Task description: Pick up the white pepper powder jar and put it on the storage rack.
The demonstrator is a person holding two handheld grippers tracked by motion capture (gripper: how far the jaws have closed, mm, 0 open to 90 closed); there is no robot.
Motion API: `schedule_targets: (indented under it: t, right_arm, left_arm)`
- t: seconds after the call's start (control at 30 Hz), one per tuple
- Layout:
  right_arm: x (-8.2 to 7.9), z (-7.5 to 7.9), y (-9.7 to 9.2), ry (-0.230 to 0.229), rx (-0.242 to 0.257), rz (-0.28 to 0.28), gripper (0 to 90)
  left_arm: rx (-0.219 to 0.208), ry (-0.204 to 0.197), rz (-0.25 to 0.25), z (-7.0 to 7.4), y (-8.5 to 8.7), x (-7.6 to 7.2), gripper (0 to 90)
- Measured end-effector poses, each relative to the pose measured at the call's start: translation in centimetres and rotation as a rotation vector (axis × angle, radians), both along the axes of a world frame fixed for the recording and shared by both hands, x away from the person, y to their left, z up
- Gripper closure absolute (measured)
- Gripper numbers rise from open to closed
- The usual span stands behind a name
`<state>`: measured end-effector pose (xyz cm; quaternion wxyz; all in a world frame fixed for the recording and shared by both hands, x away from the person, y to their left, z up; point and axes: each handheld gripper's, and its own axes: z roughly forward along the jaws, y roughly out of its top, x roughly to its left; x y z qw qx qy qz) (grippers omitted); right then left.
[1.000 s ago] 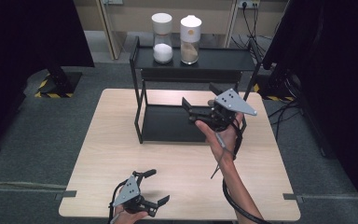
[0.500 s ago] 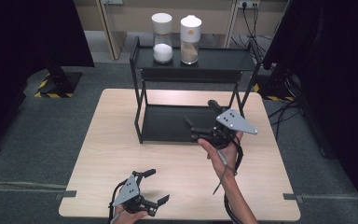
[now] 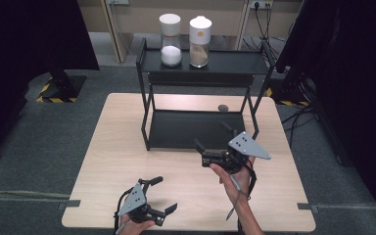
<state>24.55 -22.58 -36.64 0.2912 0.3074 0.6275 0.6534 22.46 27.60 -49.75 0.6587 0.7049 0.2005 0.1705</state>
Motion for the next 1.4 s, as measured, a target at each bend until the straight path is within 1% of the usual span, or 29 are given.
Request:
schedule_targets:
  t: [0.13,0.2,0.33,0.6,0.67,0.87,1.1,1.23,1.4]
  right_arm:
    - [-0.6,-1.1,-0.3,0.015,0.002,0.005,0.5]
    - [-1.0,-1.7,-0.4,0.016,-0.003,0.004,0.5]
    - [-1.5,-2.8,-0.7,0.026,0.003,0.008,0.5]
    - [-2.2,-4.6,-0.7,0.044,0.001,0.013,0.5]
    - [-2.2,-4.8,-0.7,0.053,-0.009,0.018,0.5]
    - [-2.7,-5.8,-0.5,0.055,-0.002,0.018,0.6]
    - [-3.3,-6.7,-0.5,0.059,-0.012,0.014,0.6]
    - [-3.9,-7.6,-0.6,0.061,-0.018,0.009,0.6]
    - [-4.4,-8.6,-0.7,0.078,-0.021,0.008,0.5]
  left_arm:
    - [0.002,0.0,0.003,0.0,0.0,0.0,0.2]
    - [0.002,-0.001,0.005,0.0,0.0,0.0,0.2]
    - [0.001,0.001,0.007,0.0,0.0,0.0,0.2]
    - [-0.005,0.003,0.016,0.0,0.1,0.0,0.2]
    - [-0.007,0.004,0.016,-0.1,0.1,0.0,0.2]
    - [-0.005,-0.002,0.016,0.0,0.1,-0.1,0.2]
    - [-0.009,-0.002,0.025,0.0,0.3,0.0,0.2]
    - [-0.011,-0.002,0.026,0.0,0.3,0.0,0.2]
    - [-0.009,-0.005,0.027,0.0,0.3,0.0,0.2]
